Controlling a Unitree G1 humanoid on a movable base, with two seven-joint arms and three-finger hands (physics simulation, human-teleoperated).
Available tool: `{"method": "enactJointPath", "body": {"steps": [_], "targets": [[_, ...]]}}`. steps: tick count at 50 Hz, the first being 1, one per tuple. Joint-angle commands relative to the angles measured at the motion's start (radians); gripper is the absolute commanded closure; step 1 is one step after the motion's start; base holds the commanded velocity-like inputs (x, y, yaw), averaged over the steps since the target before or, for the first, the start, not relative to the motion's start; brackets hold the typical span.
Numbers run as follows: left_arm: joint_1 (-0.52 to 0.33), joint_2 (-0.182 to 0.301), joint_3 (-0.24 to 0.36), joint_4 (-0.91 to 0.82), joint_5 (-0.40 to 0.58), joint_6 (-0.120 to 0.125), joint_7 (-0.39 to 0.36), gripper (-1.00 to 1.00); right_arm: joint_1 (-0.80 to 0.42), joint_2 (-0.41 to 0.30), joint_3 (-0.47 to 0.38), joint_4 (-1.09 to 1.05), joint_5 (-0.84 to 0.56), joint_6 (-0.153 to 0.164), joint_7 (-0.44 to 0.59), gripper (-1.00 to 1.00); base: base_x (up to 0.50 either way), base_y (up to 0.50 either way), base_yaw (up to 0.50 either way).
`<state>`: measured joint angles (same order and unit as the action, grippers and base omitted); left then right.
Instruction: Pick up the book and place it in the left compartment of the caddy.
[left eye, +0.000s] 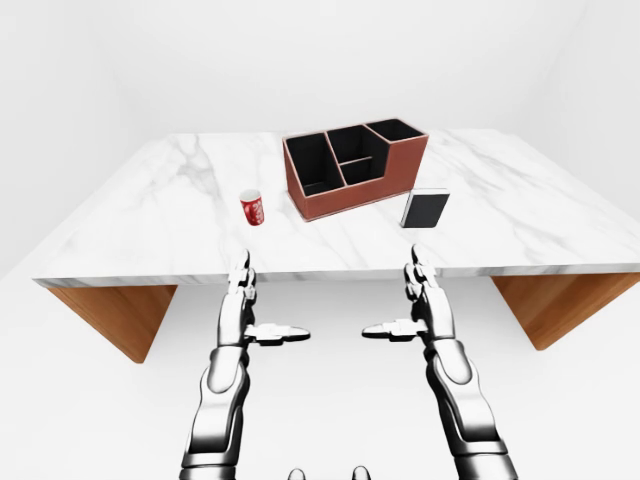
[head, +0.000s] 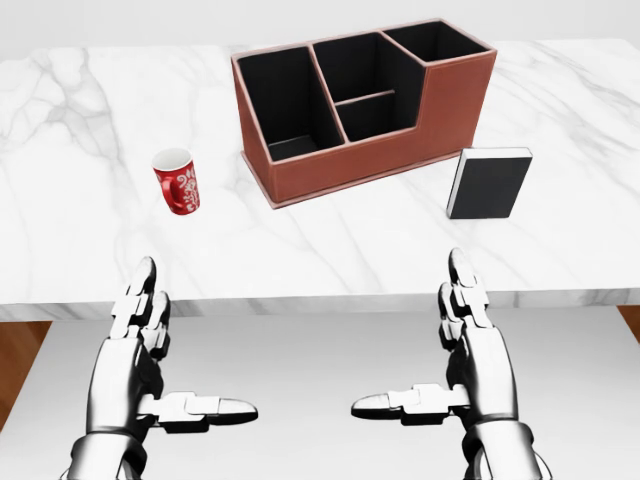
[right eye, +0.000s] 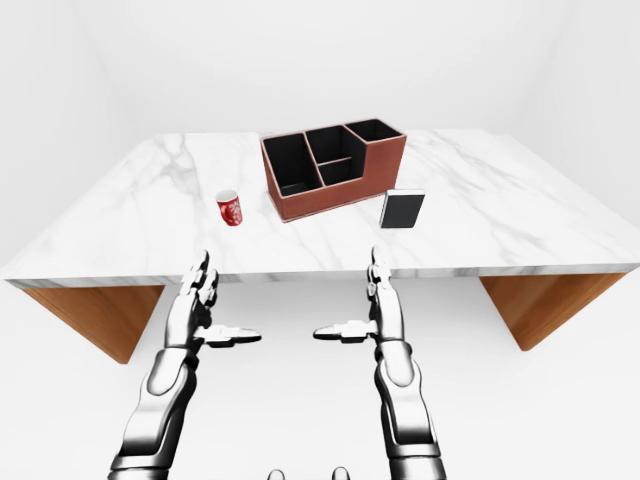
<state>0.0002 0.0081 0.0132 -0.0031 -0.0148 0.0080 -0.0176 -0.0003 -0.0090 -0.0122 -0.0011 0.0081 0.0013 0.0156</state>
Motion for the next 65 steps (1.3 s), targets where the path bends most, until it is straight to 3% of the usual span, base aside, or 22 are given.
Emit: {"method": "enactJointPath", "body": {"steps": [1,2,4,11,19,20,21,25,27,29,30,39,54,65], "targets": [[0.007,0.01,0.018,-0.014,-0.026,0.016,-0.04,-1.0,-0.005,-0.015,-0.021,-0.001,0.001,0.001,0.032,-1.0,0.0,0.0,0.0],[0.009,0.013,0.015,-0.009,-0.011,-0.002,-0.041,-1.0,-0.001,-0.015,-0.019,-0.001,-0.003,0.002,0.037,-1.0,0.0,0.0,0.0],[0.013,0.012,0.015,-0.011,-0.004,-0.009,-0.043,-1.0,0.002,-0.015,-0.016,0.006,-0.008,0.001,0.044,-1.0,0.0,0.0,0.0],[0.02,0.011,0.015,-0.025,-0.003,-0.005,-0.056,-1.0,-0.003,-0.018,-0.013,0.02,-0.028,0.001,0.062,-1.0,0.0,0.0,0.0],[0.014,0.02,0.027,-0.093,-0.025,0.065,-0.088,-1.0,0.018,-0.031,-0.022,-0.053,-0.054,0.053,0.104,-1.0,0.0,0.0,0.0],[0.011,0.023,0.026,-0.094,-0.015,0.062,-0.09,-1.0,0.017,-0.036,-0.019,-0.054,-0.066,0.052,0.113,-1.0,0.0,0.0,0.0],[0.012,0.023,0.027,-0.101,-0.015,0.064,-0.094,-1.0,0.018,-0.04,-0.023,-0.146,-0.069,0.086,0.122,-1.0,0.0,0.0,0.0],[0.019,0.027,0.023,-0.138,-0.009,0.079,-0.124,-1.0,0.004,-0.05,-0.038,-0.101,-0.084,0.086,0.152,-1.0,0.0,0.0,0.0],[0.019,0.026,0.024,-0.145,-0.007,0.079,-0.131,-1.0,-0.023,-0.056,-0.046,-0.202,-0.089,0.086,0.169,-1.0,0.0,0.0,0.0],[0.02,0.027,0.024,-0.158,-0.011,0.079,-0.146,-1.0,-0.017,-0.059,-0.051,-0.122,-0.101,0.086,0.175,-1.0,0.0,0.0,0.0],[0.021,0.026,0.023,-0.174,-0.021,0.079,-0.157,-1.0,-0.026,-0.066,-0.058,-0.227,-0.101,0.086,0.193,-1.0,0.0,0.0,0.0],[0.005,0.034,0.037,-0.296,-0.045,0.079,-0.201,-1.0,-0.055,-0.071,-0.084,-0.322,-0.108,0.086,0.23,-1.0,0.0,0.0,0.0],[-0.065,0.054,0.098,-0.515,-0.133,0.079,-0.169,-1.0,-0.122,-0.105,-0.148,-0.574,-0.088,0.086,0.223,-1.0,0.0,0.0,0.0],[-0.099,0.074,0.126,-0.581,-0.165,0.079,-0.143,-1.0,-0.164,-0.116,-0.159,-0.615,-0.074,0.086,0.194,-1.0,0.0,0.0,0.0]]}}
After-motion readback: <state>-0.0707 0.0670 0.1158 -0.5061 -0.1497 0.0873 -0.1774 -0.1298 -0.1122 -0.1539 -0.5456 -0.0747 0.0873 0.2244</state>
